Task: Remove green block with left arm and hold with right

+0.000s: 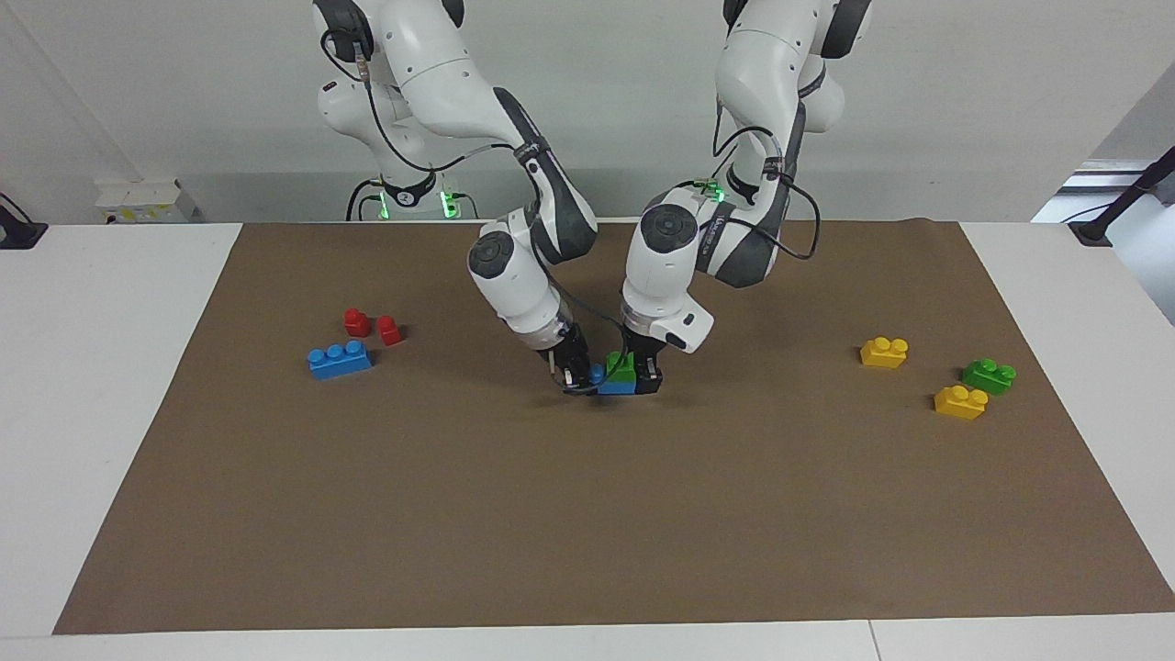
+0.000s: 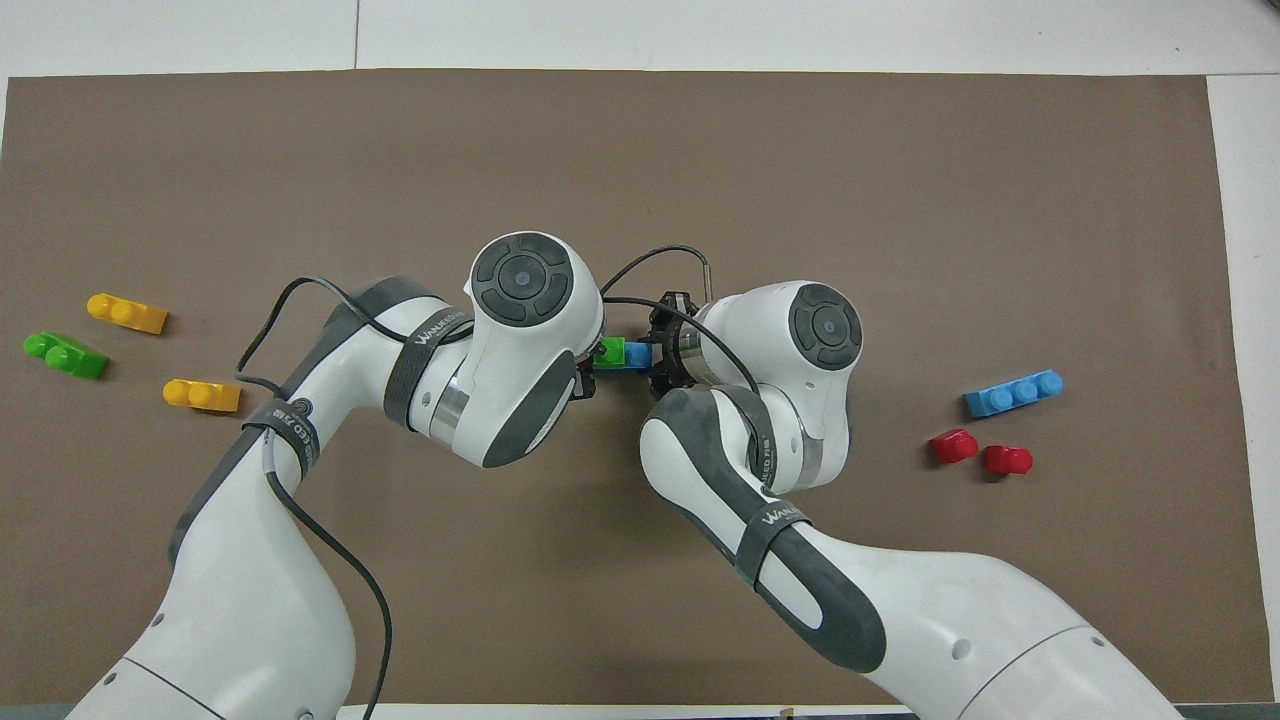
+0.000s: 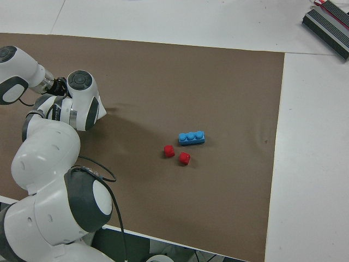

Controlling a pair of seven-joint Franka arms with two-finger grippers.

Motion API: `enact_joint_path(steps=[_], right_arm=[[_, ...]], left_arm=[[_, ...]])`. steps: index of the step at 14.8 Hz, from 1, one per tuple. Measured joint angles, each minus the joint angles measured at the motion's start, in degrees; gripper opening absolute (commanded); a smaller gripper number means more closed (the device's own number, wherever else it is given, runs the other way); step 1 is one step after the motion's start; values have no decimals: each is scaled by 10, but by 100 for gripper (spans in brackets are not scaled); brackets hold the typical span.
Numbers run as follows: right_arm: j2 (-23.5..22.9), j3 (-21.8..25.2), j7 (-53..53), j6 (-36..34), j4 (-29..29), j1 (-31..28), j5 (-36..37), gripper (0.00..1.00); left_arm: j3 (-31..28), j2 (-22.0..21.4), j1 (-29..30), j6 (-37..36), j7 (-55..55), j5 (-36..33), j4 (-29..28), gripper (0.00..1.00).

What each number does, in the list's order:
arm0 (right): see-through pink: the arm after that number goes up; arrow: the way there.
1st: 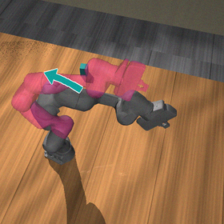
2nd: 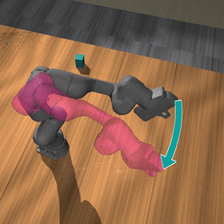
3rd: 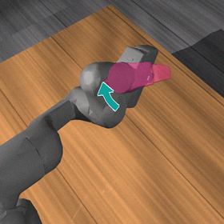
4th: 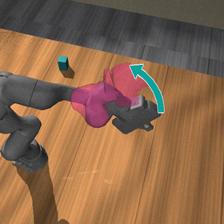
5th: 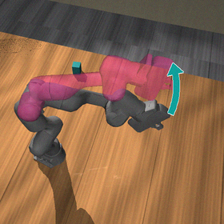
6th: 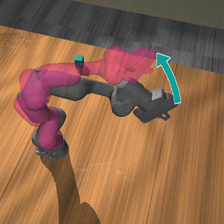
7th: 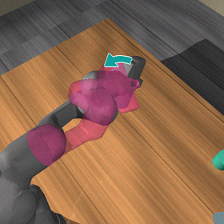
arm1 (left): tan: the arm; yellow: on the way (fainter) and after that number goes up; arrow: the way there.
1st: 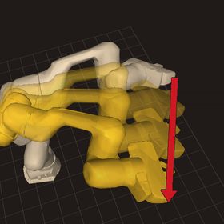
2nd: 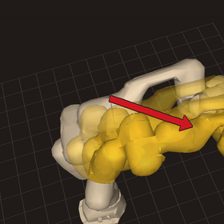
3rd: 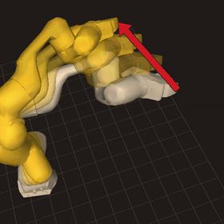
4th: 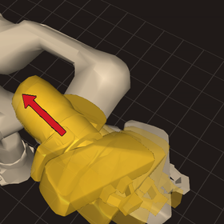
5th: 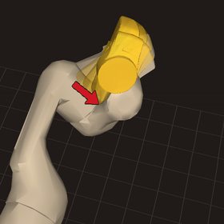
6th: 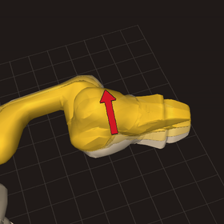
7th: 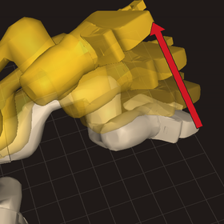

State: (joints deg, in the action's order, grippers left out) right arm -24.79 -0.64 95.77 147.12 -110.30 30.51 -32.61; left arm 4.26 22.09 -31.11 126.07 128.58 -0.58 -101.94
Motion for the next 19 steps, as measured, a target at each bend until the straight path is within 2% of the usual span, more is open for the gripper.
enact_joint_path(steps=[8,14,19], right_arm=[[0,2,-6,5,5,0,0,0],[0,0,-7,5,2,1,0,0],[8,7,-39,-15,15,-14,0,0]], left_arm=[[1,-10,0,-2,-1,-2,0,0],[-8,-75,24,-54,-13,-3,6,0],[-10,-110,78,-116,-108,-4,6,0]])
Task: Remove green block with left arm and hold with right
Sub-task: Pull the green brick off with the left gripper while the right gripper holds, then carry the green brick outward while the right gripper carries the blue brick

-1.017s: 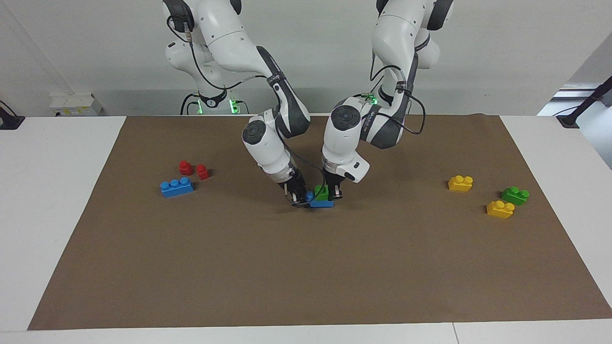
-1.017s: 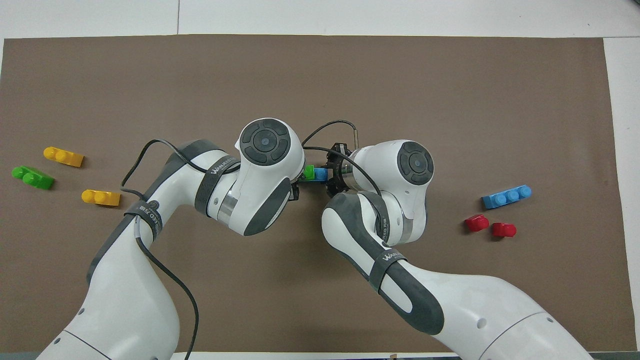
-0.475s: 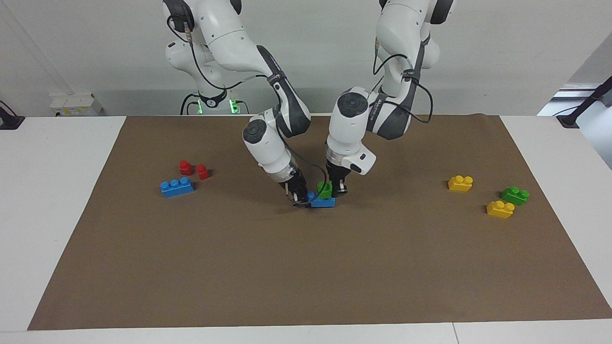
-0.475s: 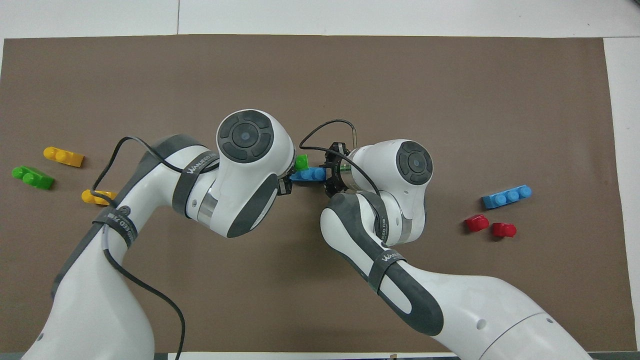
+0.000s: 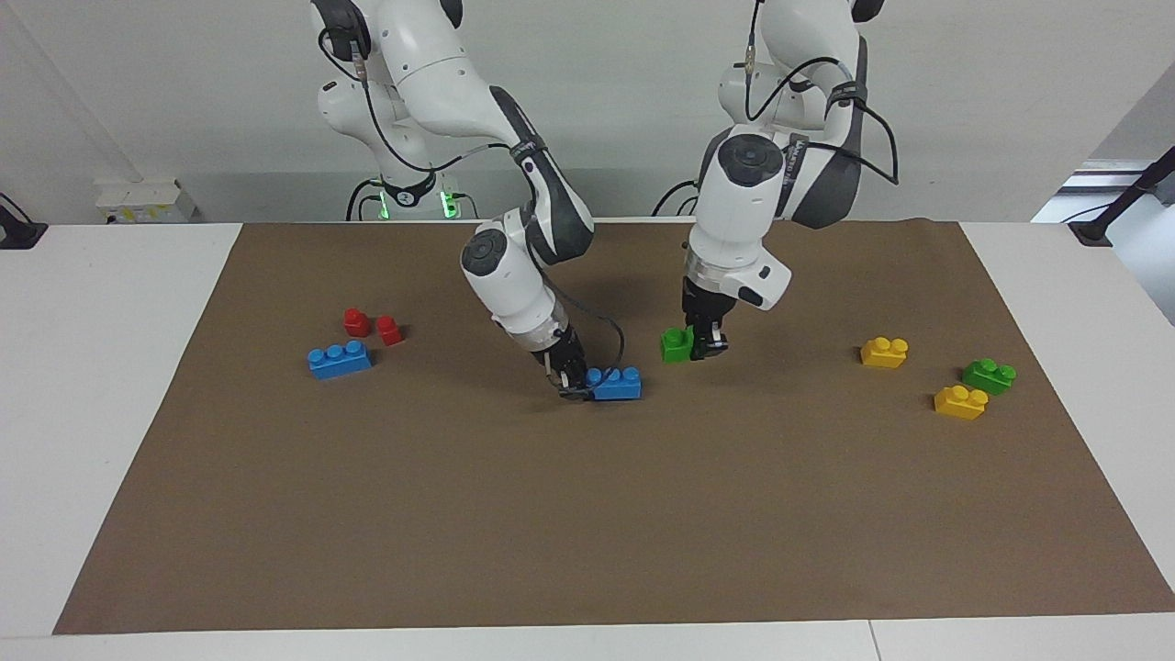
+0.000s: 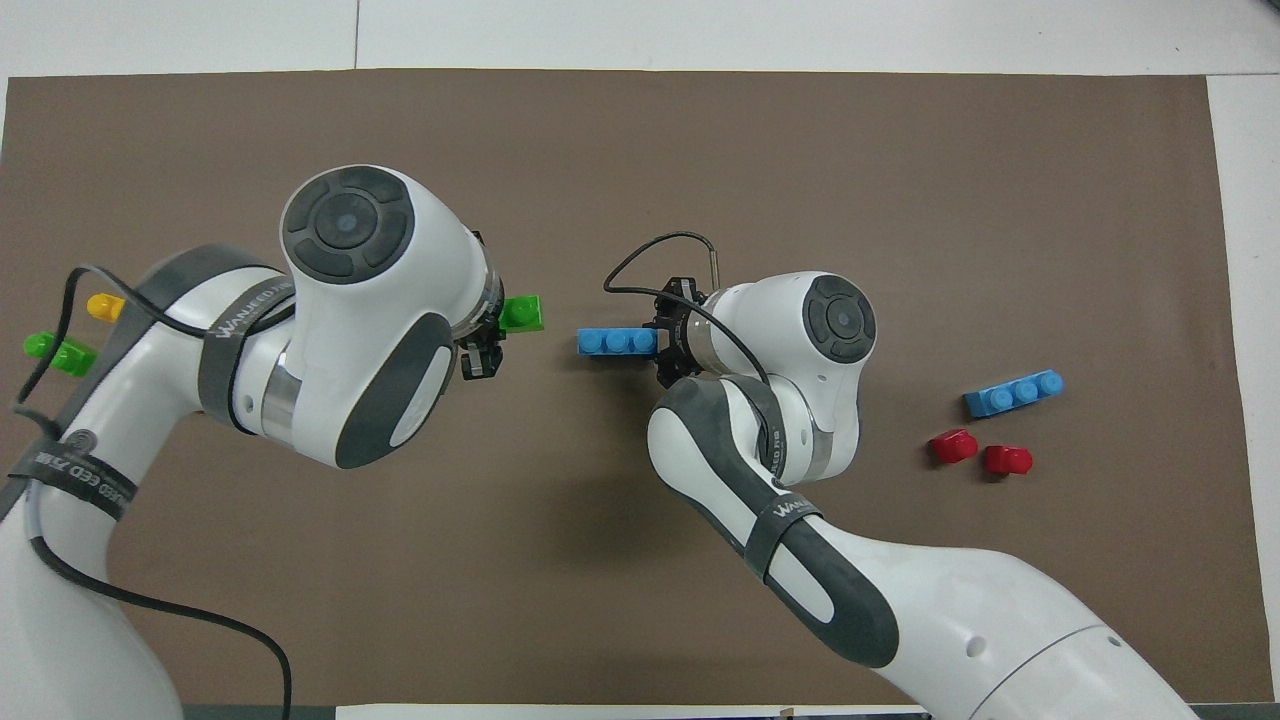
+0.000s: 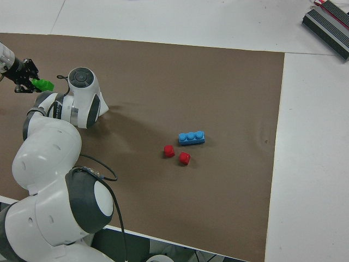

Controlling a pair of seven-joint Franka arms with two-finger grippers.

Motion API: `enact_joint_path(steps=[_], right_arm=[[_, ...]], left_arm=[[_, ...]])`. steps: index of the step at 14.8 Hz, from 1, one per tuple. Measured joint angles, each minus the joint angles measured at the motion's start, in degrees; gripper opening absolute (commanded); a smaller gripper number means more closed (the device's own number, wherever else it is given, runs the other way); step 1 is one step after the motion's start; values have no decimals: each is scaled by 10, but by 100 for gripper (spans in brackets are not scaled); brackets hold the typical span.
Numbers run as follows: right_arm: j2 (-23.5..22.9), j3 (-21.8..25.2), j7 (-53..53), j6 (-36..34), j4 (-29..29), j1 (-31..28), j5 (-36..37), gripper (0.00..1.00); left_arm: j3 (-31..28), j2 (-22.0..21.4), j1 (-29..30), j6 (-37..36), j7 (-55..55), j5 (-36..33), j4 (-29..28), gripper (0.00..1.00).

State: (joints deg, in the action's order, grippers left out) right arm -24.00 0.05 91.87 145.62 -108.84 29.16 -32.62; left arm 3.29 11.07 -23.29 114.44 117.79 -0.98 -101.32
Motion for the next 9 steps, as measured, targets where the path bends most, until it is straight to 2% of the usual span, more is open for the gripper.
enact_joint_path(steps=[2,5,9], right_arm=[[14,3,-35,-55,19,-33,3,0],[38,6,-120,-134,35,-112,26,0],[47,8,-247,-185,34,-207,37,0]], left_arm=[[-1,-1,41,-8,-71,0,-1,0],[-3,-1,113,-11,-204,0,-7,0],[-3,-1,193,-9,-384,1,-26,0]])
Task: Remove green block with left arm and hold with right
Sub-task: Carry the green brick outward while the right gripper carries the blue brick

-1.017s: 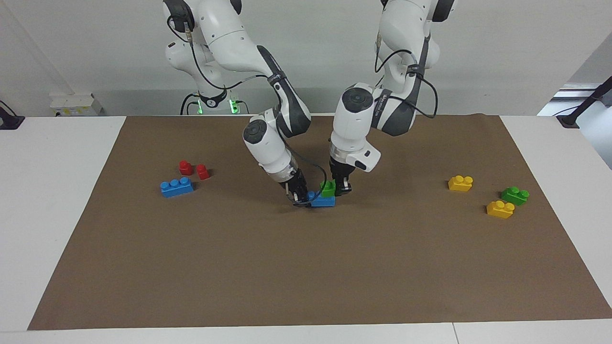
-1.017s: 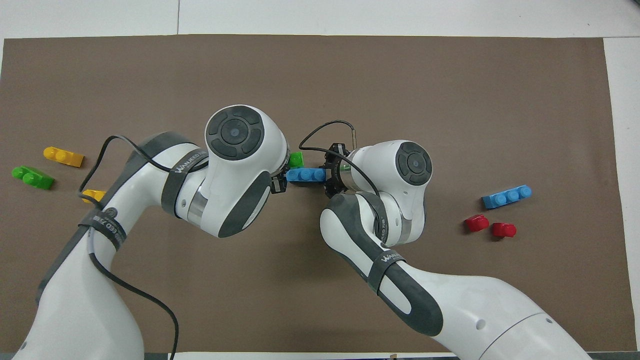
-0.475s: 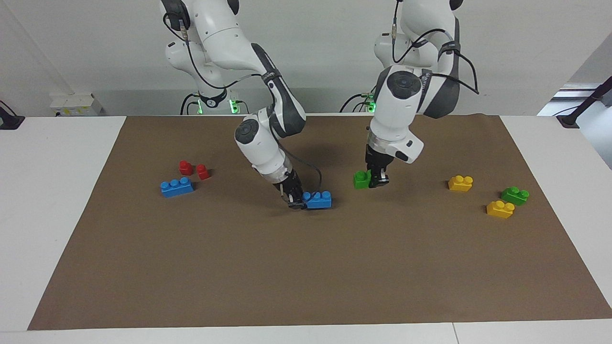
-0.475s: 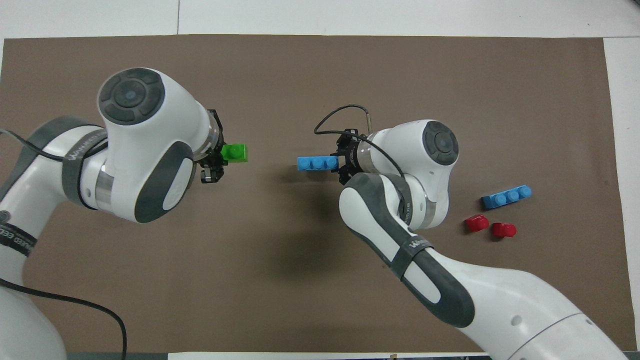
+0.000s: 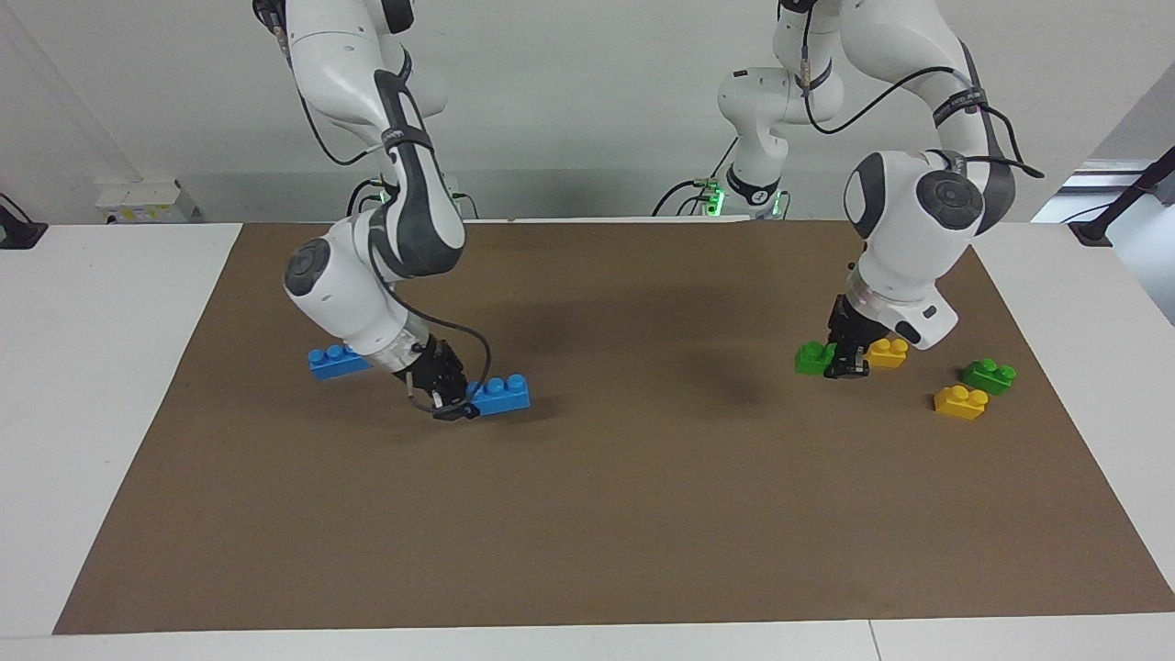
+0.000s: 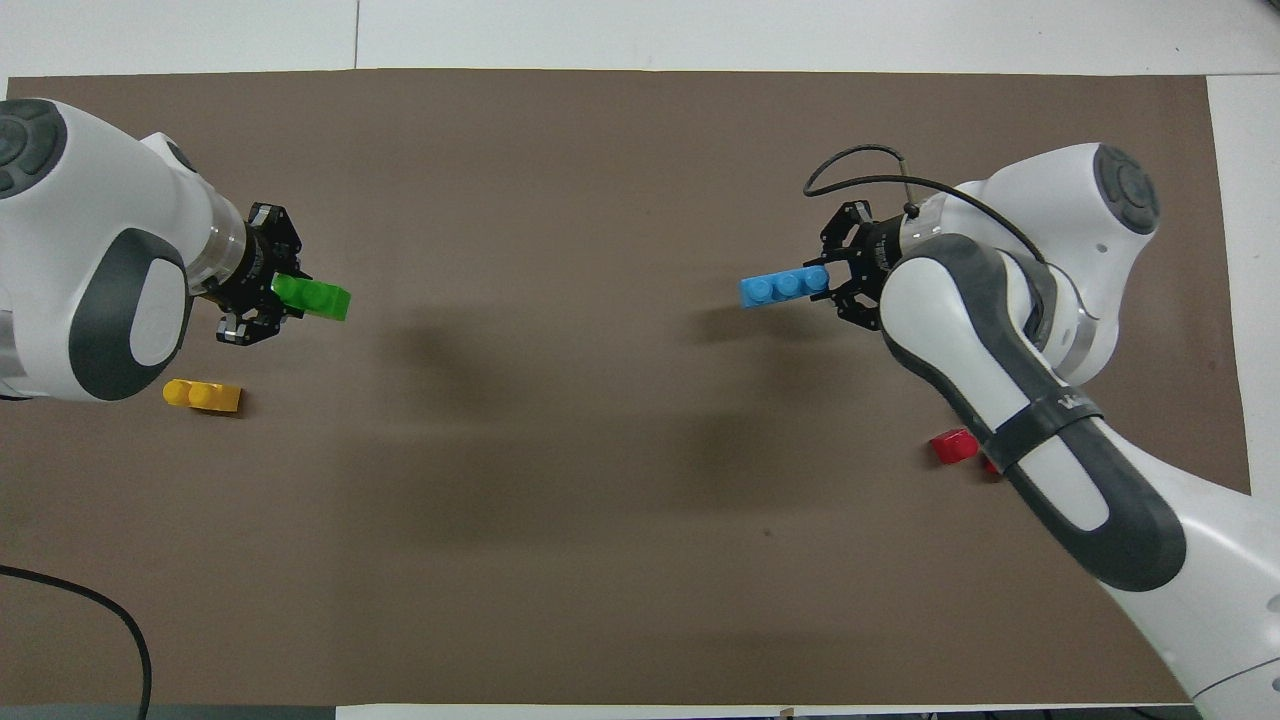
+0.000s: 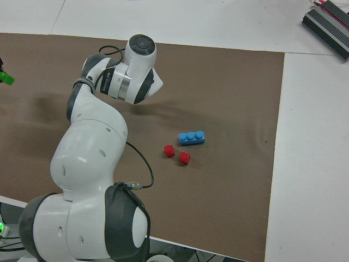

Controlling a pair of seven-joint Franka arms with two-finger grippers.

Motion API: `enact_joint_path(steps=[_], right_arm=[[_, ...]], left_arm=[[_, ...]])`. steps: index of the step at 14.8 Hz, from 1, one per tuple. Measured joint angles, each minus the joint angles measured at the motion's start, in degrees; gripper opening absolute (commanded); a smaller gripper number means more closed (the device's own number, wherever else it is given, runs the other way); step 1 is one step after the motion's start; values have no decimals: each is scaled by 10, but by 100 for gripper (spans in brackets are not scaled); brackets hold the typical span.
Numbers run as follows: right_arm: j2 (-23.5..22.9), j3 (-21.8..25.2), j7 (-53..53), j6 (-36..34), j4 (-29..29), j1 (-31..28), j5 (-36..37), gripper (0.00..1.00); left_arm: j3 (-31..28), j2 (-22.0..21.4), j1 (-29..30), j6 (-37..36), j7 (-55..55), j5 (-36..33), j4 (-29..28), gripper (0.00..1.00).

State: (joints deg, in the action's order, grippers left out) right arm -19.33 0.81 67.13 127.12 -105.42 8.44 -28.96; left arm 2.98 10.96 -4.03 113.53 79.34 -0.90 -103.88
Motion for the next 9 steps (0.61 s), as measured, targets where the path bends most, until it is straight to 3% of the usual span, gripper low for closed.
enact_joint_path(steps=[5,9], right_arm=[[0,1,-113,-9,-29,-94,2,0],[0,0,-139,-9,-52,-117,2,0]], left_arm=[[0,2,67,64,-136,0,-42,0],[0,16,102,112,-209,1,-64,0]])
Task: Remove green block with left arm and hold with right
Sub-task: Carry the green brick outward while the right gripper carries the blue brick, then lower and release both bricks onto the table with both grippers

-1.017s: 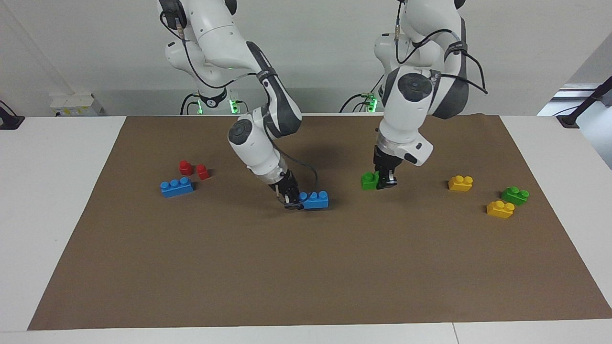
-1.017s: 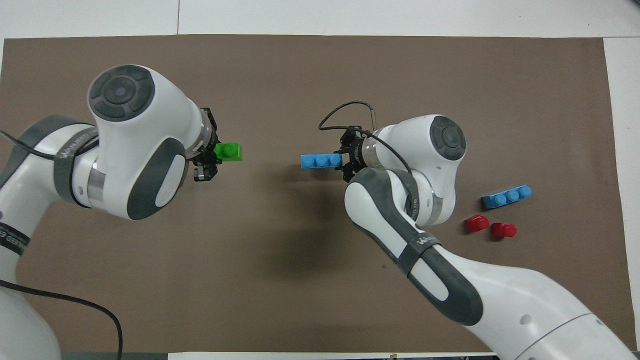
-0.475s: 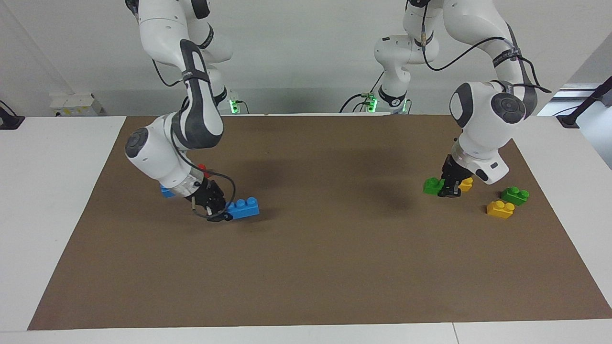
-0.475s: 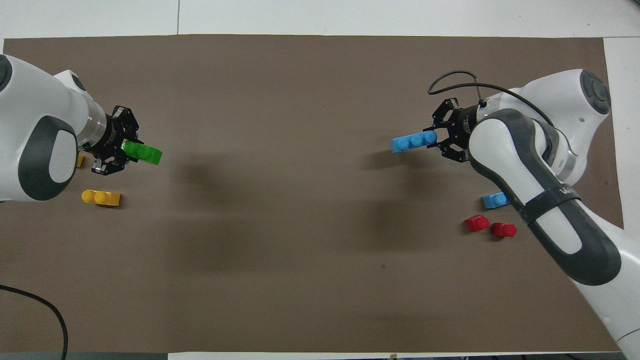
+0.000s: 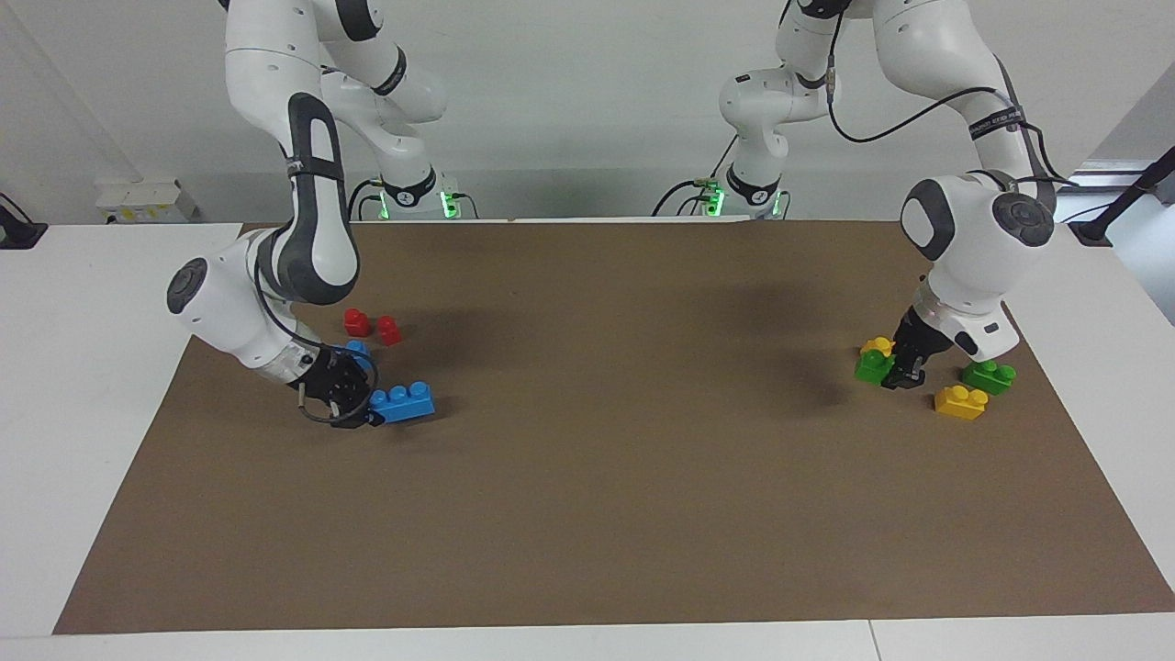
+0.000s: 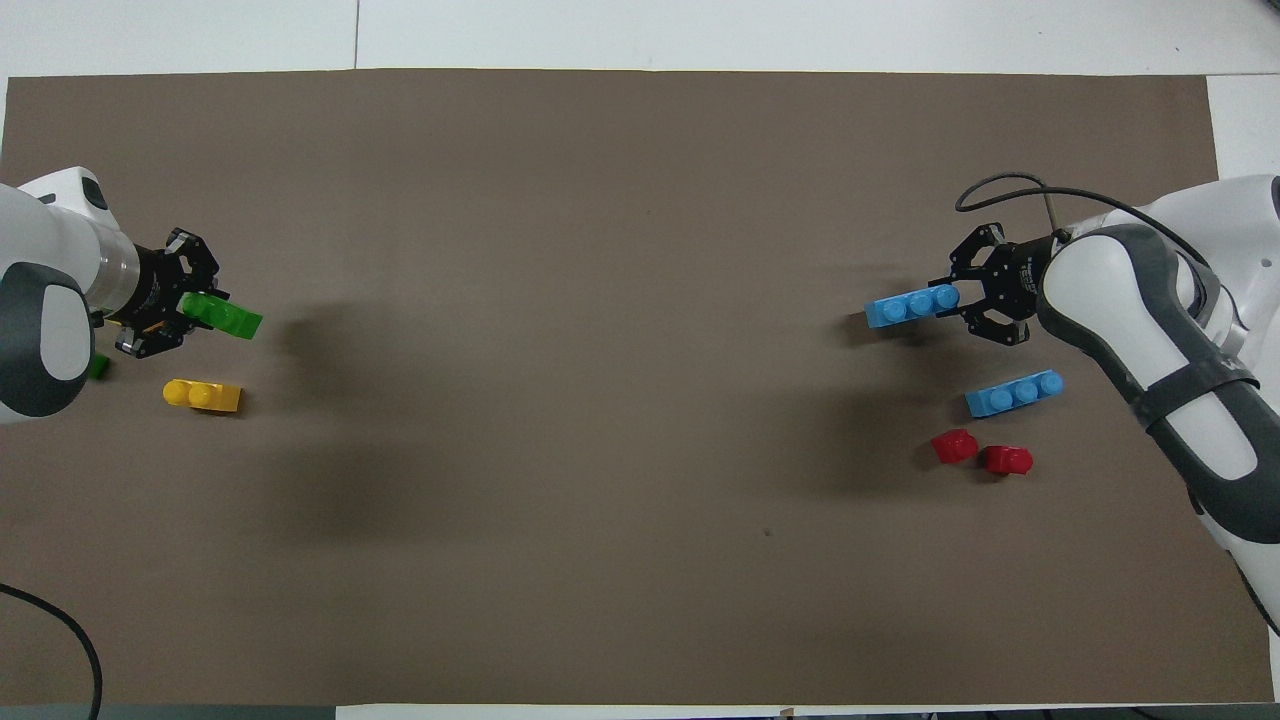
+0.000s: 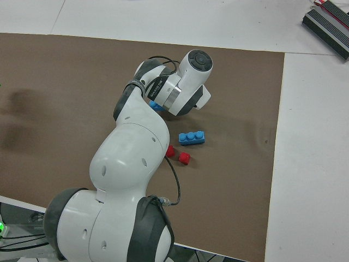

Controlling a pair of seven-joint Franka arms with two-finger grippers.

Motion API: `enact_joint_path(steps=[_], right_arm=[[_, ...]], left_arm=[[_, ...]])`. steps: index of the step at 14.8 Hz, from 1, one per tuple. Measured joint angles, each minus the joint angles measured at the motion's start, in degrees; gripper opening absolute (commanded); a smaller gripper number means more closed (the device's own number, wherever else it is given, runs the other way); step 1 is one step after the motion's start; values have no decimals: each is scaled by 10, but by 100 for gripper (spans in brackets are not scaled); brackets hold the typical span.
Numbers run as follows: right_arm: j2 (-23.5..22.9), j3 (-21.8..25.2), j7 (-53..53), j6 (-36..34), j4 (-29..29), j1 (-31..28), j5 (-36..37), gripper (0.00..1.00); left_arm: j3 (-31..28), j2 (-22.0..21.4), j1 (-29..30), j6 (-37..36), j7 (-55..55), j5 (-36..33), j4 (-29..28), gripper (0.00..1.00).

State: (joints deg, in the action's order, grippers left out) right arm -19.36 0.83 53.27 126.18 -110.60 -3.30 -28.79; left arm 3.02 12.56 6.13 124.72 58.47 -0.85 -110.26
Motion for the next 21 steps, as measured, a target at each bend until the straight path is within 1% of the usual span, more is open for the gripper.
enact_joint_path(steps=[4,7,8,9,10,12,13,14,18,21], right_arm=[[0,0,0,1,-15,-1,0,0],[0,0,0,8,-25,-1,0,0],[0,0,0,9,-28,-1,0,10],[0,0,0,9,-31,-1,0,35],[1,0,0,10,-34,-1,0,55],[1,0,0,10,-39,-1,0,79],[1,0,0,10,-40,-1,0,83],[1,0,0,10,-41,-1,0,87],[6,0,0,10,-39,-1,0,96],[23,-2,0,10,-24,0,3,98]], left_arm=[[2,44,4,45,-32,0,-3,0],[3,63,4,61,-64,0,-3,0],[3,66,4,65,-72,0,-3,0],[3,69,4,71,-77,0,-3,0],[3,73,4,77,-81,0,-3,0],[3,79,4,83,-95,0,-2,0],[3,79,4,83,-102,0,-2,42],[3,79,4,83,-108,0,-2,99],[3,79,4,84,-123,0,-2,100],[3,76,4,84,-134,0,3,100]])
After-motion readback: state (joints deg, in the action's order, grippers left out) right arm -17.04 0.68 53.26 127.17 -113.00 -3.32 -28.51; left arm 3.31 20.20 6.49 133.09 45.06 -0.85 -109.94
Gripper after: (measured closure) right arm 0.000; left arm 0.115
